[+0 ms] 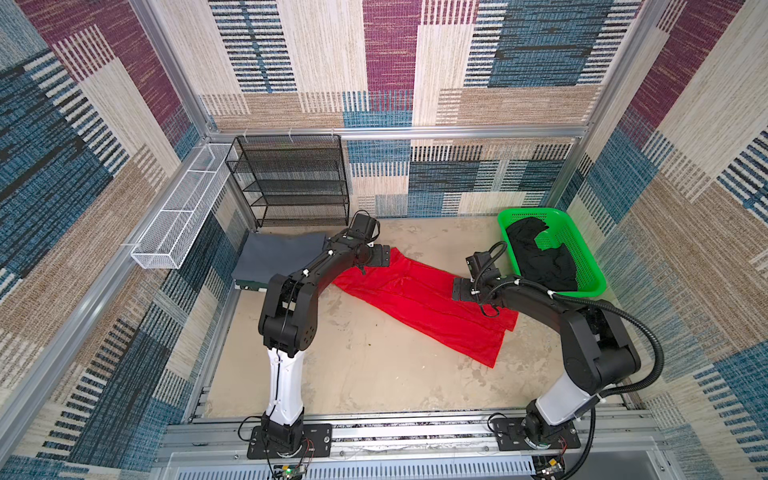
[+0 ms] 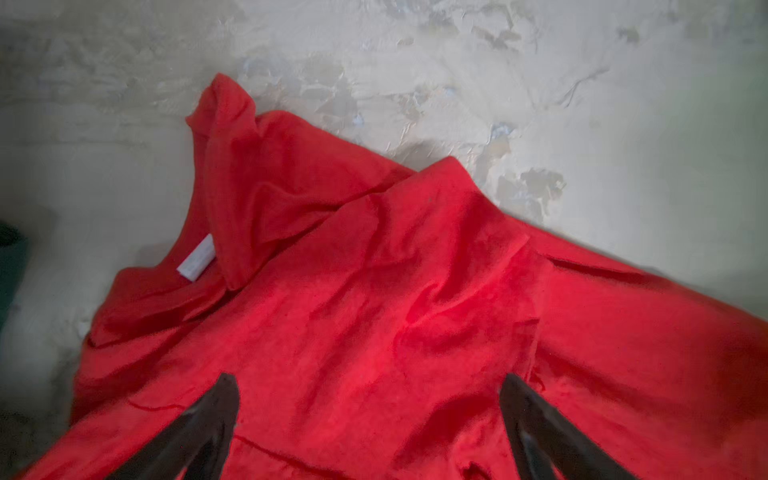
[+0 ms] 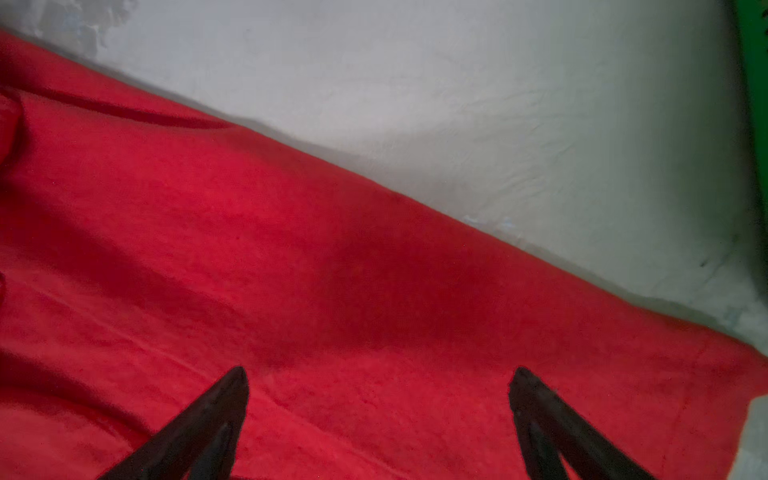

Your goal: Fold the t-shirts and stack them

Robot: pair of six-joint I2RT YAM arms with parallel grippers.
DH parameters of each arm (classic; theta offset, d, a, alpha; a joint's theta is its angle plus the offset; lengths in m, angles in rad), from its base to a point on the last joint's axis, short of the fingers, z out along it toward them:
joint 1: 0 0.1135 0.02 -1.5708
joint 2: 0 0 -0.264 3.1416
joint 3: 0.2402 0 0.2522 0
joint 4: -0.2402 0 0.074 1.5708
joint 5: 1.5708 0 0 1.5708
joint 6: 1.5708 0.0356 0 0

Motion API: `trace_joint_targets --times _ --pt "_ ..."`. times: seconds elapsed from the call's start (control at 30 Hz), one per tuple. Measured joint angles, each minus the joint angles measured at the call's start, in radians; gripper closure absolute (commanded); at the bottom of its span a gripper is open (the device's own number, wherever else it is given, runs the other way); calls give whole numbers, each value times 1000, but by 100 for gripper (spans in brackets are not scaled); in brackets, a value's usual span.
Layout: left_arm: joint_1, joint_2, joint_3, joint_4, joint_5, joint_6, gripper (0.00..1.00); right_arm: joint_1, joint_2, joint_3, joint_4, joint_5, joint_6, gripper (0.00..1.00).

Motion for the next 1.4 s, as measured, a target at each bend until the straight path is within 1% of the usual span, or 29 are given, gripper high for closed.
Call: trace_joint_targets --times 0.1,0.2,0.27,0.37,0.5,0.57,0.63,0.73,0.8,1.13,1.4 --pt "-23 16 -16 0 2 6 0 -3 19 -9 6 1 -11 1" --pt "-42 63 -5 2 6 6 0 -7 34 -18 10 5 -17 5" --pt "-53 110 24 -9 24 6 0 -8 45 -21 10 6 -21 6" --pt "-56 180 105 -37 34 8 0 -9 50 -32 14 5 -31 6" --pt "-54 308 306 -102 48 43 0 -10 50 -47 21 -12 -45 7" --pt "-54 391 451 -146 55 55 0 -11 50 -48 25 -31 -61 9" --pt "-55 473 598 -195 61 73 0 -12 49 -53 33 -44 -72 9" --pt "-55 573 776 -252 81 89 1 -13 37 -76 55 -52 -85 10" --pt "-55 607 842 -274 88 93 2 -13 20 -97 67 -69 -85 10" --pt "-54 624 859 -231 167 98 2 -9 -85 -188 75 -253 -61 11" --pt "-54 637 859 -161 224 98 2 12 -142 -247 90 -367 -34 12"
